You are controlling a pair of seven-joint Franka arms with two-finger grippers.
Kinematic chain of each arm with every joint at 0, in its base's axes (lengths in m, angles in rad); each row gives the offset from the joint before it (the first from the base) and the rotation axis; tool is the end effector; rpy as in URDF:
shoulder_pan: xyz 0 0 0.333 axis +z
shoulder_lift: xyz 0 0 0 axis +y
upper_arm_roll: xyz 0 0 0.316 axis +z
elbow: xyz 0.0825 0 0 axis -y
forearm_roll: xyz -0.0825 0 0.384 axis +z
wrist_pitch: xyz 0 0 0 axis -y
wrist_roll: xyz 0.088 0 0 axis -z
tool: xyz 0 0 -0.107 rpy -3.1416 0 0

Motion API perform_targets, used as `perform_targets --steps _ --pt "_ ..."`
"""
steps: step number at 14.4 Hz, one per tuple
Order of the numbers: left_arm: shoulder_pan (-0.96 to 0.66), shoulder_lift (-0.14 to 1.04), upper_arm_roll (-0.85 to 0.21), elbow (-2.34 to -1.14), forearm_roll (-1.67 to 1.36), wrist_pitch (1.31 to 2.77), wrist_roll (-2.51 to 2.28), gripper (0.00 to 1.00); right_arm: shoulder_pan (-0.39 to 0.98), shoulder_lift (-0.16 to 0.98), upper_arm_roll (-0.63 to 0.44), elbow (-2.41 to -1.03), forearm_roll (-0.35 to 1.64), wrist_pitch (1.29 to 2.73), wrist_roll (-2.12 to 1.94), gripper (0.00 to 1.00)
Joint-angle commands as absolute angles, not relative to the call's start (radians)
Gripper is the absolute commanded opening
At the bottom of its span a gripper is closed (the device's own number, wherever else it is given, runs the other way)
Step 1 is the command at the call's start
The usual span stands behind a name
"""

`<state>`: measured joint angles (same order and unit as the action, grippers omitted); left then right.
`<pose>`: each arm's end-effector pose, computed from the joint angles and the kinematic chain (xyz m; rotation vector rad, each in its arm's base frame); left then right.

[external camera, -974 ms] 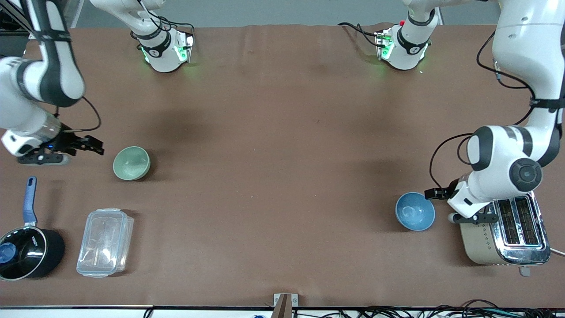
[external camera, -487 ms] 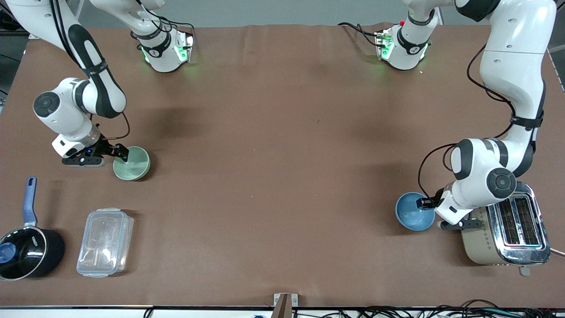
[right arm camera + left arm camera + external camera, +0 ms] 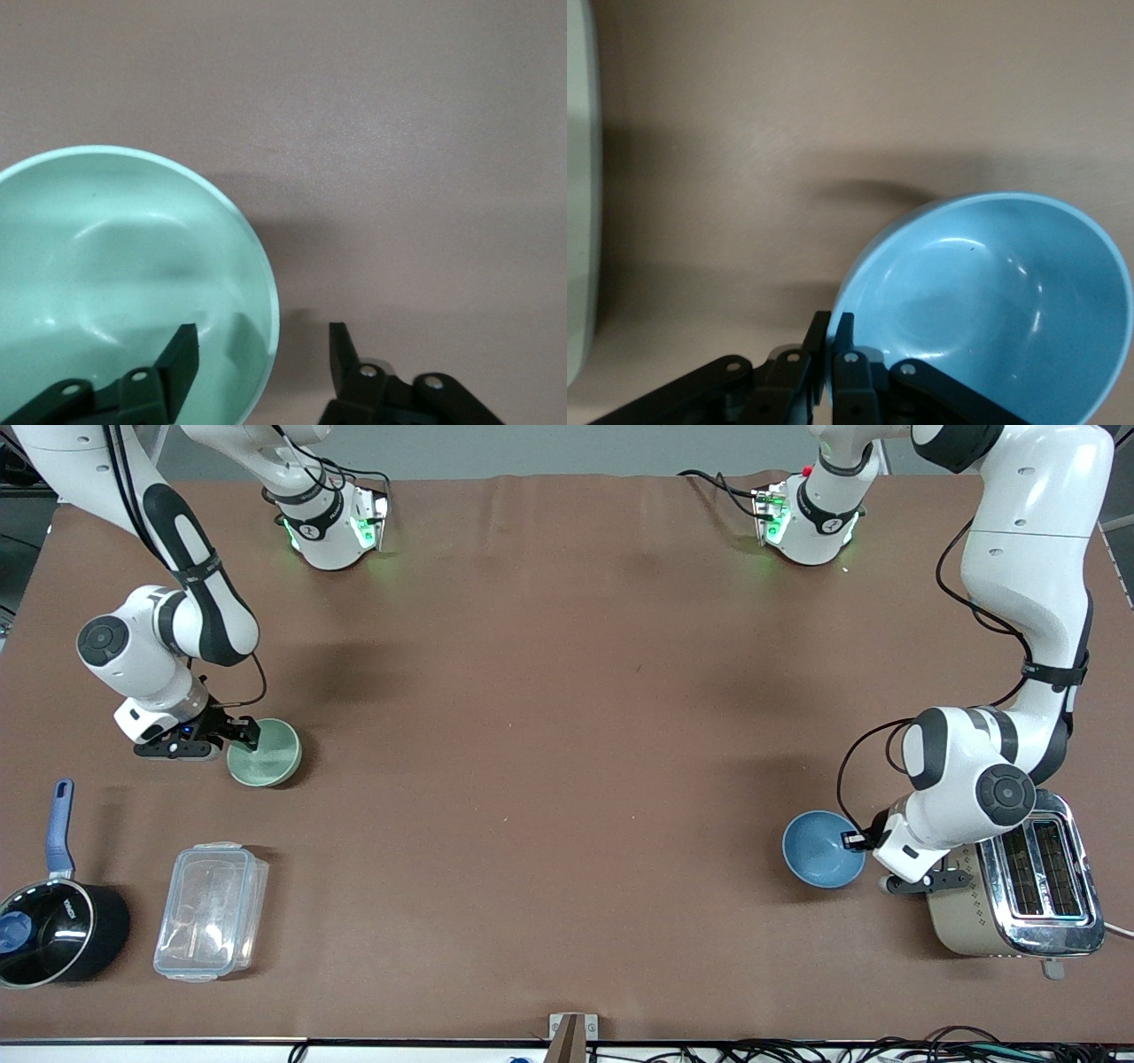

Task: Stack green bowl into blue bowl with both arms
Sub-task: 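Lift the green bowl with the right gripper while the left gripper carries the blue bowl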

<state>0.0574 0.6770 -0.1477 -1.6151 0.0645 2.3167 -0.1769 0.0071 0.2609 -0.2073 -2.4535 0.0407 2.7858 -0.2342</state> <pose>0.6946 -0.0482 0.2352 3.0913 0.1194 0.0410 0.4806 -0.1030 0.2042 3.0867 0.0081 0.1050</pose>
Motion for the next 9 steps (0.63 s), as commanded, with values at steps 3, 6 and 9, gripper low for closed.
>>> perform_targets --steps 3,6,9 --pt "0.051 0.591 -0.346 -1.615 0.077 2.208 -0.445 0.00 0.029 0.267 -0.196 -2.474 0.118 2.792 -0.227 0.56" --pt "-0.050 0.592 -0.442 -1.611 0.091 2.198 -0.732 0.00 0.037 0.268 -0.196 -2.476 0.130 2.789 -0.229 0.38" --pt "-0.239 0.638 -0.434 -1.579 0.087 2.200 -0.918 0.00 0.035 0.264 -0.196 -2.473 0.130 2.783 -0.229 0.00"
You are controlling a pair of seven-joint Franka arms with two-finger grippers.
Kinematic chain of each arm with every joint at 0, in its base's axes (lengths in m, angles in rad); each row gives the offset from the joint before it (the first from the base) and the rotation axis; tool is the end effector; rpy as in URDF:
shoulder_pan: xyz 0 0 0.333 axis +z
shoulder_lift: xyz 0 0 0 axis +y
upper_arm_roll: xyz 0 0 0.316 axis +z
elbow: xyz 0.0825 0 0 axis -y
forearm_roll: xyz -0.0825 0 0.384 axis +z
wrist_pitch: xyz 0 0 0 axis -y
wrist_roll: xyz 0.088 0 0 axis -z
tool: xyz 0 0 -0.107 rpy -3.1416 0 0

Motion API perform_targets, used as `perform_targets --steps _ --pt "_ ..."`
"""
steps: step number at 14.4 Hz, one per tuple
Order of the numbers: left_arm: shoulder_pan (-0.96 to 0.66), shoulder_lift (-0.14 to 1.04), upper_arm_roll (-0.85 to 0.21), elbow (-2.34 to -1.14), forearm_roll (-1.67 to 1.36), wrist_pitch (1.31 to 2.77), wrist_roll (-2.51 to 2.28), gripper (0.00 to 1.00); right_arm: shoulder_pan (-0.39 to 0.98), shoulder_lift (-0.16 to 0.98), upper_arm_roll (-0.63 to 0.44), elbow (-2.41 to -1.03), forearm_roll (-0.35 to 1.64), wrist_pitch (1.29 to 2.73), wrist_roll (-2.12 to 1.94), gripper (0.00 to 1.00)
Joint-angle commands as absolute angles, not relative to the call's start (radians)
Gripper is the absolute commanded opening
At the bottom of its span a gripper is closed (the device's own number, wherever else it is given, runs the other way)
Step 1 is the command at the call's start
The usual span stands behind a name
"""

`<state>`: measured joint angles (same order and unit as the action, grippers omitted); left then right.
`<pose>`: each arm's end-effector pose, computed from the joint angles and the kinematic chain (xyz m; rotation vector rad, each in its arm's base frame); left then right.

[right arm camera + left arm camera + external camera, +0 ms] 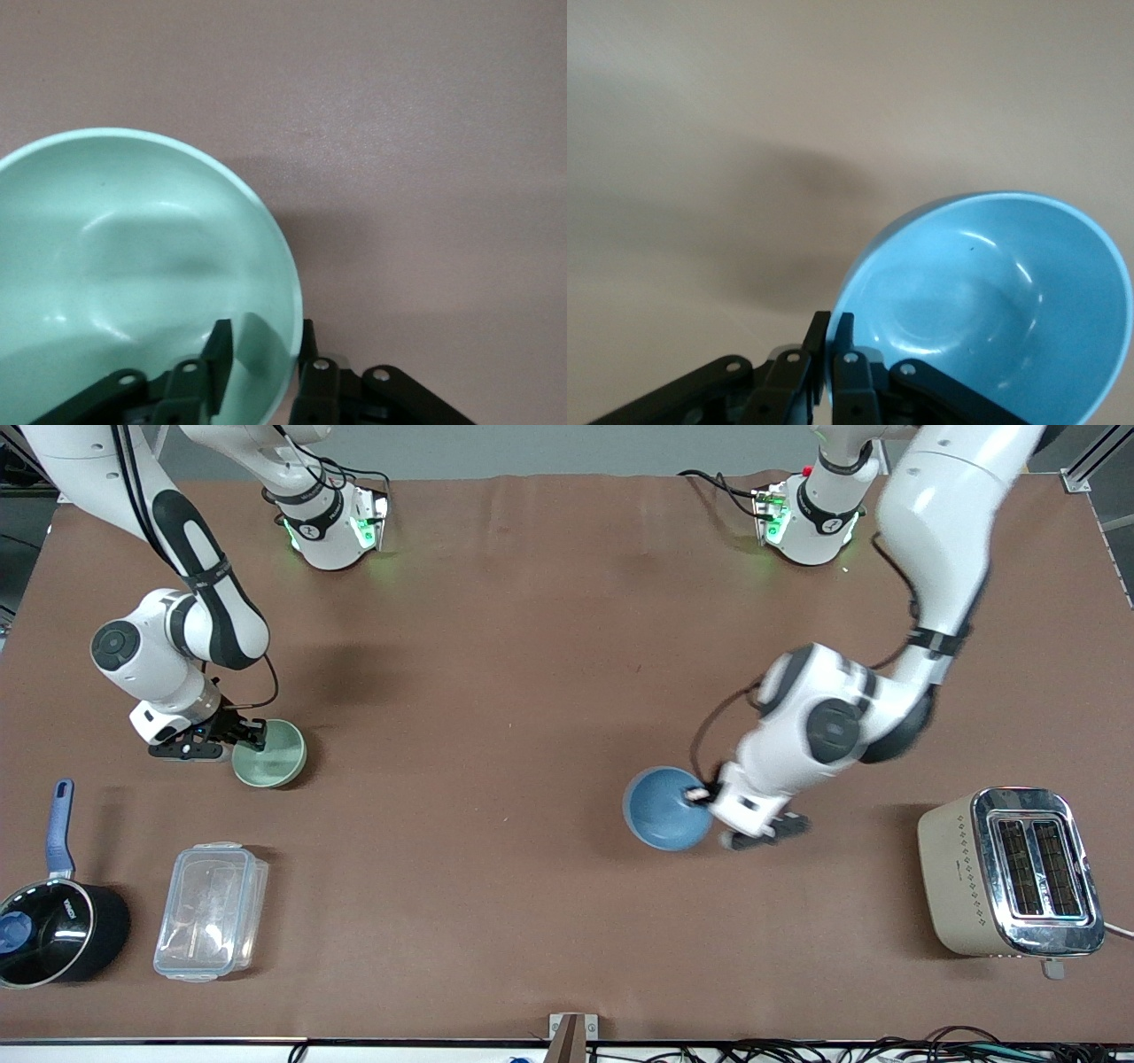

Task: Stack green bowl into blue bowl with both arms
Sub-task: 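Lift the green bowl with the right gripper while the left gripper carries the blue bowl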

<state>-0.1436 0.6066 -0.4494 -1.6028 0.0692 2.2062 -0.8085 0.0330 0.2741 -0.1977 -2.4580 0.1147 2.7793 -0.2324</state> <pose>0.6011 -0.3491 0.3092 2.9326 0.3738 -0.1193 0.4789 -0.0886 0.1956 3.1200 -0.0466 0.0813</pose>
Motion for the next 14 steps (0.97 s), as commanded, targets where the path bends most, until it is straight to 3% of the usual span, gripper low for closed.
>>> perform_targets --steps 1,5,9,10,11,12,13,14 --pt "-0.279 0.659 -0.433 -1.565 0.087 2.207 -0.989 0.00 0.035 0.258 -0.196 -2.473 0.130 2.774 -0.230 0.00" --pt "-0.417 0.736 -0.405 -1.542 0.089 2.262 -1.083 0.00 0.038 0.126 -0.198 -2.367 0.130 2.446 -0.227 0.00" --pt "-0.489 0.782 -0.370 -1.542 0.087 2.341 -1.108 0.02 0.057 0.095 -0.169 -2.037 0.130 1.945 -0.113 0.00" --pt "-0.501 0.790 -0.351 -1.542 0.087 2.342 -1.108 0.07 0.063 0.097 -0.131 -1.966 0.130 1.857 -0.030 0.00" --pt "-0.506 0.788 -0.345 -1.540 0.087 2.342 -1.108 0.33 0.064 0.098 -0.076 -1.921 0.129 1.811 0.048 0.00" --pt "-0.496 0.781 -0.344 -1.539 0.087 2.342 -1.106 0.81 0.064 0.098 -0.017 -1.899 0.124 1.801 0.101 0.00" --pt "-0.485 0.769 -0.344 -1.537 0.089 2.342 -1.097 1.00 0.066 0.100 0.021 -1.884 0.124 1.801 0.142 0.00" --pt "-0.463 0.744 -0.338 -1.525 0.090 2.338 -1.095 1.00 0.072 0.106 0.056 -1.876 0.130 1.813 0.220 0.00"
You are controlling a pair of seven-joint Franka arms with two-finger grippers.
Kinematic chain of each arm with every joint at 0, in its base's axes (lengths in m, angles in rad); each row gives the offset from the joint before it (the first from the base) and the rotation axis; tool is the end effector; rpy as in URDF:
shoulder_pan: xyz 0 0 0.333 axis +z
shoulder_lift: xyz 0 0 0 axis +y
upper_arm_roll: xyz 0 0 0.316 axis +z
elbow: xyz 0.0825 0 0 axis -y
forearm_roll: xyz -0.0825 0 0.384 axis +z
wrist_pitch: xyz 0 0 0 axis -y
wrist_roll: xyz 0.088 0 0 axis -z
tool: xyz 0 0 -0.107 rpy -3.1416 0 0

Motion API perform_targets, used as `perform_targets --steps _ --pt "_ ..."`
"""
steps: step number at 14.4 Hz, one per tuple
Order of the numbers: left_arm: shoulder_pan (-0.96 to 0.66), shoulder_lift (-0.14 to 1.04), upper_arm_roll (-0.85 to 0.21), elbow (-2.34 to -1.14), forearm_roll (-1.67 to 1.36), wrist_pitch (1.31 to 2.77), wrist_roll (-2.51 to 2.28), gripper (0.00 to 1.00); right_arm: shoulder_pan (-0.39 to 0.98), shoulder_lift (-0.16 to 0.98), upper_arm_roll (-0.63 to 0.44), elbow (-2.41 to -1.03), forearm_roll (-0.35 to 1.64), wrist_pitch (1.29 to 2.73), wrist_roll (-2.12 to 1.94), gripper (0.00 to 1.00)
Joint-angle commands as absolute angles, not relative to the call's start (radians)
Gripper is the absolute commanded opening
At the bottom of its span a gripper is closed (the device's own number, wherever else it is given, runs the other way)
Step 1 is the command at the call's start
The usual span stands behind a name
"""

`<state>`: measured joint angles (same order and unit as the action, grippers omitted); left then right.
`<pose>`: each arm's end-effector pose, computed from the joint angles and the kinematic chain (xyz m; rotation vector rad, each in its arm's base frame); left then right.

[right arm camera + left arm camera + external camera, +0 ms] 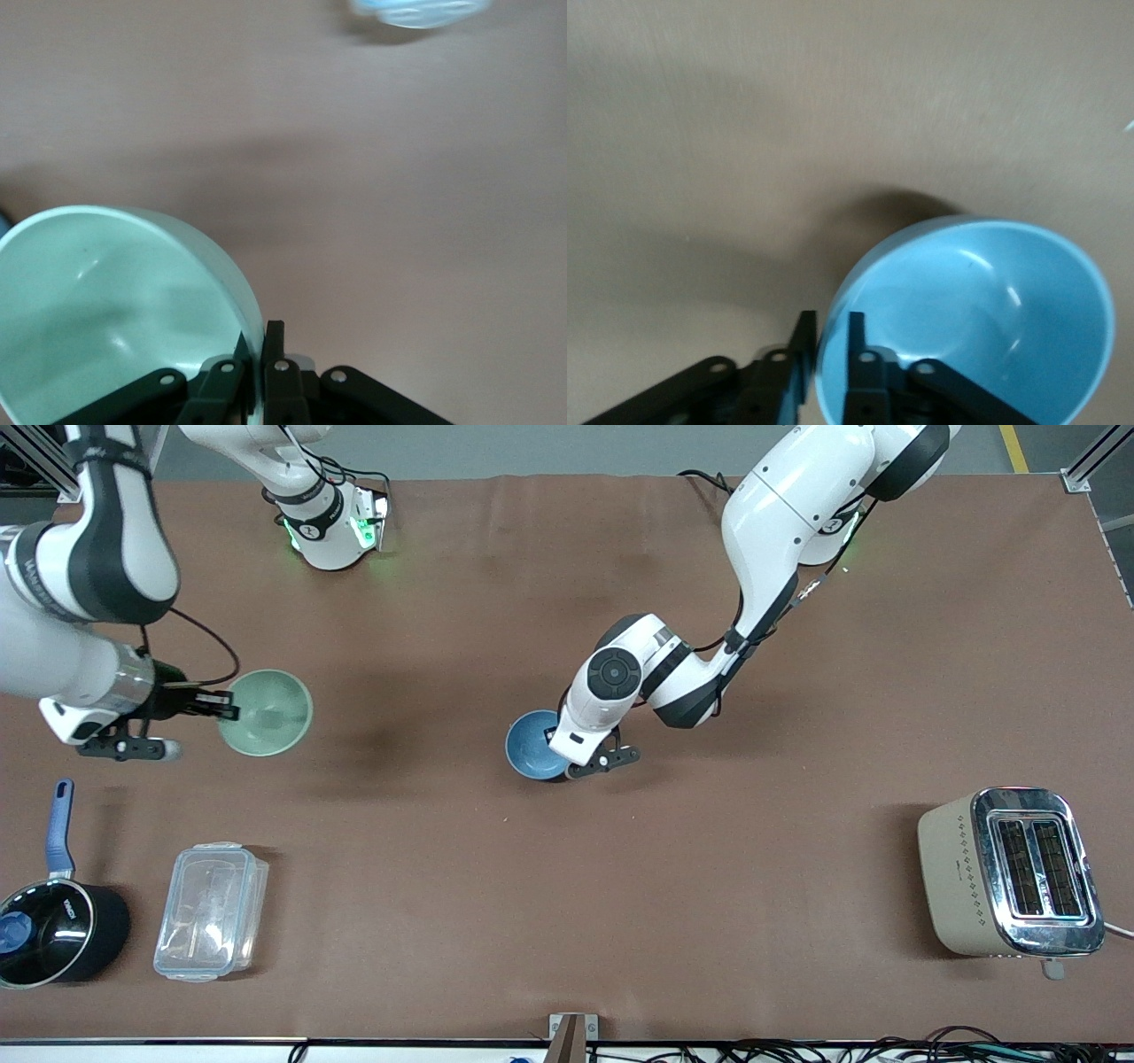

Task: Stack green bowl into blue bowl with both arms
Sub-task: 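Tip the green bowl into the blue bowl while the left gripper releases, then lower the green bowl into the blue bowl while the left arm withdraws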

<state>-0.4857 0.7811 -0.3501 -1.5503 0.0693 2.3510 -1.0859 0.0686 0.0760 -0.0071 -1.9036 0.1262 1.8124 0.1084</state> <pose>0.5057 -0.4997 0.2146 2.9391 0.4522 -0.1768 0.5589 0.0449 0.4453 -3.0224 0.1322 0.2679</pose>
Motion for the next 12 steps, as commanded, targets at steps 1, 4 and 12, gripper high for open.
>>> perform_targets --steps 1,4,12 --pt "-0.437 0.726 -0.330 -1.504 0.092 2.330 -1.095 1.00 0.090 0.135 0.090 -1.856 0.132 1.828 0.286 0.00" --pt "-0.309 0.626 -0.334 -1.465 0.188 2.203 -1.031 1.00 0.146 0.201 0.197 -1.836 0.141 1.912 0.513 0.00" --pt "0.013 0.417 -0.334 -1.439 0.206 1.890 -0.537 1.00 0.368 0.408 0.258 -1.836 0.137 2.253 0.854 0.00"
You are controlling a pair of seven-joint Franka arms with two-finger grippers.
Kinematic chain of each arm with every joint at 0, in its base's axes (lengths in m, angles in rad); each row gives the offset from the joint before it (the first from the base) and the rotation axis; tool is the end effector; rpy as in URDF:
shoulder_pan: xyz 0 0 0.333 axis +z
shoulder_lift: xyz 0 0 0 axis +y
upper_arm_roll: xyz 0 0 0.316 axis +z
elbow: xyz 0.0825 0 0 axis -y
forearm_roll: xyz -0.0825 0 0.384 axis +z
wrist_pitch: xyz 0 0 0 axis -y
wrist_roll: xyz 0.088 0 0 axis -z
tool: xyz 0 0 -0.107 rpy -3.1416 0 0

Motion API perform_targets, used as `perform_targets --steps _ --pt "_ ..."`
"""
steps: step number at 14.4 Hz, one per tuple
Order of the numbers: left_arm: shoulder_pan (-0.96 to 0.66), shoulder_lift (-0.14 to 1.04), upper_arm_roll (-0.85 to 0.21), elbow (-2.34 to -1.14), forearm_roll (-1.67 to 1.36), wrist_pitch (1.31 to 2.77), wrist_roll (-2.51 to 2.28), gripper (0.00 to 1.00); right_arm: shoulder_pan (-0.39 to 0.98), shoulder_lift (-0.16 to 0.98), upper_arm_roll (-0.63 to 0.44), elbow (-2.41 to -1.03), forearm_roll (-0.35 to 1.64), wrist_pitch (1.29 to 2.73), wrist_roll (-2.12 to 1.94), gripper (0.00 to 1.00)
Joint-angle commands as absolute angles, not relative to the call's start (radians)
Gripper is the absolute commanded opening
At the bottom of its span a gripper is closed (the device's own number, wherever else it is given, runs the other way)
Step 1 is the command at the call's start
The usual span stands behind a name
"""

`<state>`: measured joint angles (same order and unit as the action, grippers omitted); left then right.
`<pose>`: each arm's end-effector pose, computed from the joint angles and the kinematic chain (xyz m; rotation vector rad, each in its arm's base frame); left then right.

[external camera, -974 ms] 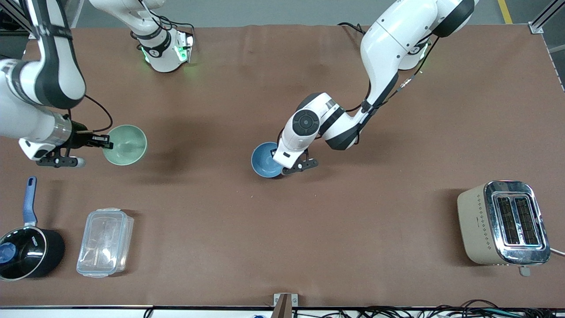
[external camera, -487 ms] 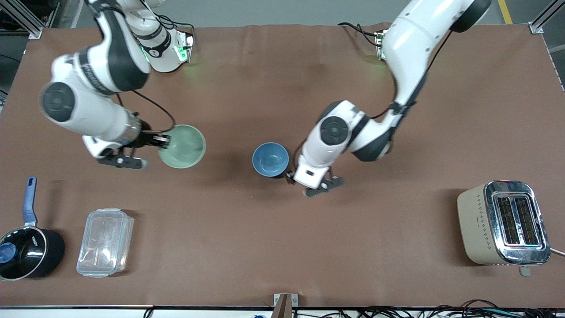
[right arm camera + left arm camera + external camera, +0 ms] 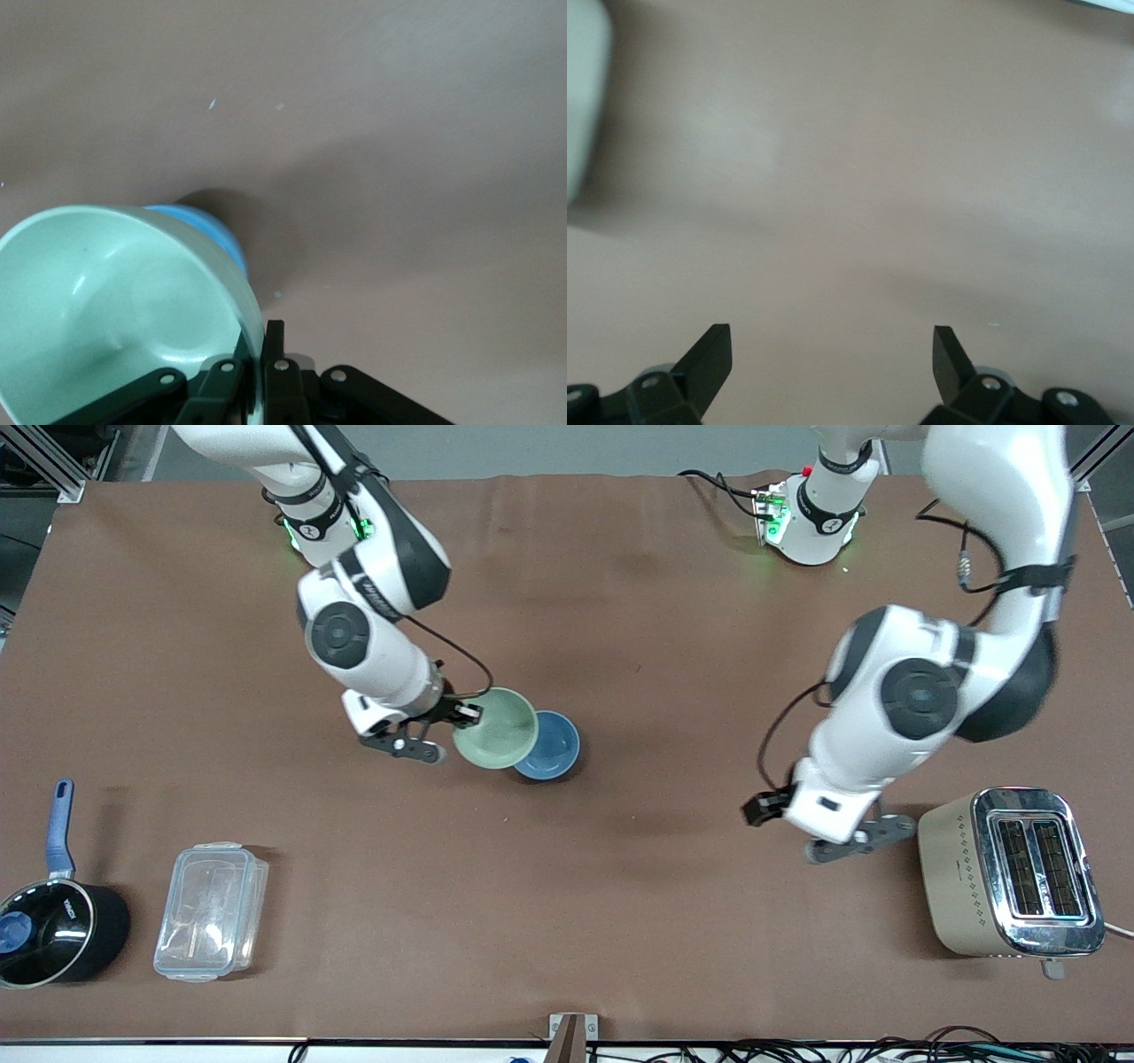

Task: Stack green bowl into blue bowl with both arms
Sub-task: 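Lower the green bowl into the blue bowl while the left arm withdraws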

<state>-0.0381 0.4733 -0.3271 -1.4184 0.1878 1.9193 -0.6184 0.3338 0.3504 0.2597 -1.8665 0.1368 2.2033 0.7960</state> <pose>0.6686 -0.1988 0.4425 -3.1159 -0.3616 -0.0968 0.5242 0.3476 0.3355 -2.9527 0.4445 0.1958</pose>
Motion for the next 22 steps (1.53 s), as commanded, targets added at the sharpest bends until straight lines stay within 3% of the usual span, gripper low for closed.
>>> perform_targets --steps 1,11,16,18,20,22 --pt "0.044 0.396 -0.337 -1.439 0.204 1.875 -0.491 1.00 0.385 0.431 0.258 -1.836 0.129 2.290 0.886 0.00" --pt "0.193 0.131 -0.327 -1.450 0.103 1.625 -0.034 1.00 0.420 0.486 0.255 -1.864 0.109 2.344 0.927 0.01" --pt "0.008 -0.017 -0.102 -1.548 0.018 1.510 -0.025 1.00 0.422 0.503 0.255 -1.875 0.109 2.373 0.927 0.04" --pt "-0.038 -0.061 -0.068 -1.598 0.018 1.508 -0.038 1.00 0.420 0.509 0.255 -1.875 0.107 2.384 0.925 0.06" --pt "-0.037 -0.071 -0.074 -1.608 0.018 1.508 -0.044 1.00 0.407 0.509 0.255 -1.873 0.107 2.379 0.925 0.20" --pt "-0.029 -0.061 -0.074 -1.603 0.020 1.516 -0.041 1.00 0.397 0.509 0.255 -1.870 0.109 2.378 0.925 0.72"
